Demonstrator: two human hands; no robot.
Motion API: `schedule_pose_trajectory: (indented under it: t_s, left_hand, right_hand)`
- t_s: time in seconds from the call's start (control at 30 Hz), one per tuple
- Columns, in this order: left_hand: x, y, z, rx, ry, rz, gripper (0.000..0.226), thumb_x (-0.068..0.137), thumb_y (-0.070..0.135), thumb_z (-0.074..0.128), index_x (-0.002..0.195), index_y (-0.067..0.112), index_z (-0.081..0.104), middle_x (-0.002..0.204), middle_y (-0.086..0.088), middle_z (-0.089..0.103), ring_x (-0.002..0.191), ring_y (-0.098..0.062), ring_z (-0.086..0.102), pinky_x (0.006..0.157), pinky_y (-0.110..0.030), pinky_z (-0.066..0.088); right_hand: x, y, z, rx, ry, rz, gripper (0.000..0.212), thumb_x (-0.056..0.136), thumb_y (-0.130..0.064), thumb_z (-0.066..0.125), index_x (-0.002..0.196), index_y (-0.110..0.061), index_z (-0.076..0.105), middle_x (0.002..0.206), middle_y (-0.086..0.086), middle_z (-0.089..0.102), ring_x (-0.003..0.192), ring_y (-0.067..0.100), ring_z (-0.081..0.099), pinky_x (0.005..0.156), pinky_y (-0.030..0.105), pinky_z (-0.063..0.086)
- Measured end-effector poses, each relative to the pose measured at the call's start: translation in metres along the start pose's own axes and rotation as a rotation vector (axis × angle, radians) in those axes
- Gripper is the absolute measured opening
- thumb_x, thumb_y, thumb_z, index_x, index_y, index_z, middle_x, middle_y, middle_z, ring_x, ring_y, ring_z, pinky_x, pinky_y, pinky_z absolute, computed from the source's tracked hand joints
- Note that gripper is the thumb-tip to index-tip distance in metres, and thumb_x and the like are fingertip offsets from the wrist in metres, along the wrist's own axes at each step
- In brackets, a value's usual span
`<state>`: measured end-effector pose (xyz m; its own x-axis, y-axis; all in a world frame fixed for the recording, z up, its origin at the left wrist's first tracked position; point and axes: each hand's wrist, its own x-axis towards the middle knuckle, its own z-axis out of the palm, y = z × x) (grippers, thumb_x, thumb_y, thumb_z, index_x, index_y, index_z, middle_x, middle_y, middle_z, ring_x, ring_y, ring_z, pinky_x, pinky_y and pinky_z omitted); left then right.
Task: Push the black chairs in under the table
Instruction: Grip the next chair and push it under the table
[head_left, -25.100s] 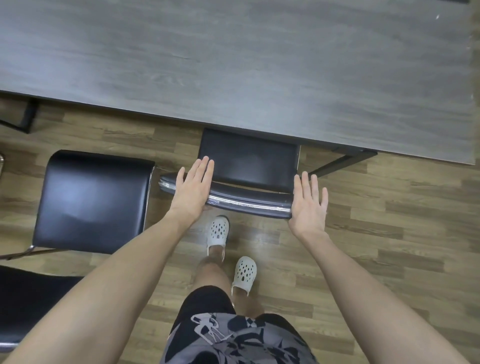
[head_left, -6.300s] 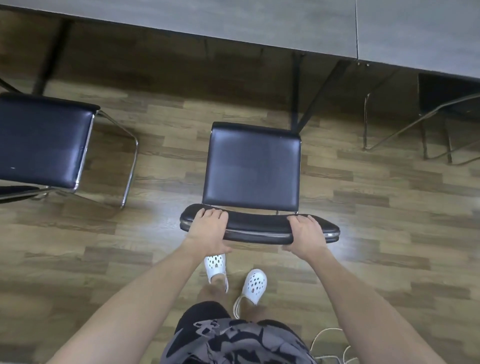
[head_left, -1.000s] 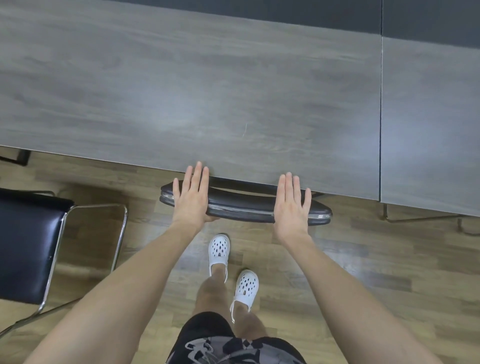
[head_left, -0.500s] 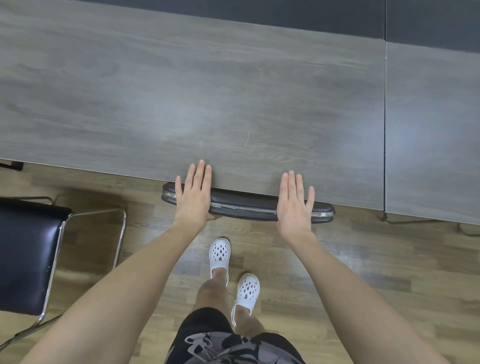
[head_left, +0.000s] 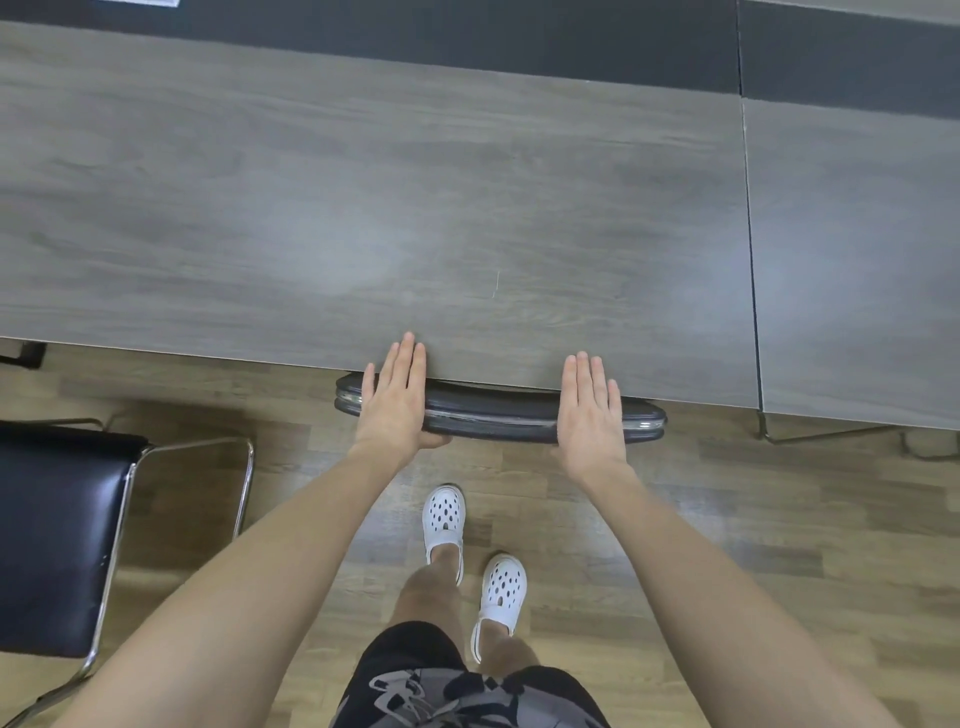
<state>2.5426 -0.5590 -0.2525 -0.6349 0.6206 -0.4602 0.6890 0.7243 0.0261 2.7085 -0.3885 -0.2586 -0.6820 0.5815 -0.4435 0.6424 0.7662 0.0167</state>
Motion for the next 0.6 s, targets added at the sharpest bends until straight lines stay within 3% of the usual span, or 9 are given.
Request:
schedule_pose_trajectory:
  t_s: [0.1, 0.27, 0.6]
  left_hand:
    - [-0.007, -0.003, -0.007, 0.020, -0.002, 0.030, 0.125, 0.071, 0.065, 0.072, 0.154, 0.008, -0.001, 0.162, -0.006, -0.018, 0.150, -0.021, -0.007, 0.121, -0.041, 0.005]
    - [-0.035, 0.001, -0.008, 0.041, 0.033, 0.039, 0.111, 0.077, 0.068, 0.063, 0.153, 0.007, 0.009, 0.161, -0.008, -0.018, 0.150, -0.021, 0.002, 0.121, -0.039, 0.013]
    - [-0.121, 0.016, 0.027, -0.022, 0.118, 0.004, 0.102, 0.083, 0.066, 0.055, 0.154, 0.010, 0.009, 0.163, -0.004, -0.012, 0.150, -0.019, 0.000, 0.121, -0.040, 0.007]
  right_hand:
    - [-0.020, -0.008, -0.001, 0.029, -0.030, -0.020, 0.117, 0.082, -0.037, 0.074, 0.151, -0.003, -0.014, 0.162, 0.013, -0.011, 0.149, 0.028, -0.011, 0.119, 0.040, -0.005]
    - [-0.052, -0.021, -0.003, 0.155, 0.049, -0.059, 0.091, 0.093, -0.027, 0.056, 0.153, -0.004, -0.008, 0.163, 0.010, -0.007, 0.150, 0.023, -0.008, 0.121, 0.038, 0.002]
    - [-0.112, -0.043, 0.013, 0.210, 0.087, -0.182, 0.088, 0.093, -0.030, 0.055, 0.154, -0.004, -0.003, 0.163, 0.010, 0.000, 0.150, 0.023, -0.001, 0.121, 0.040, 0.010]
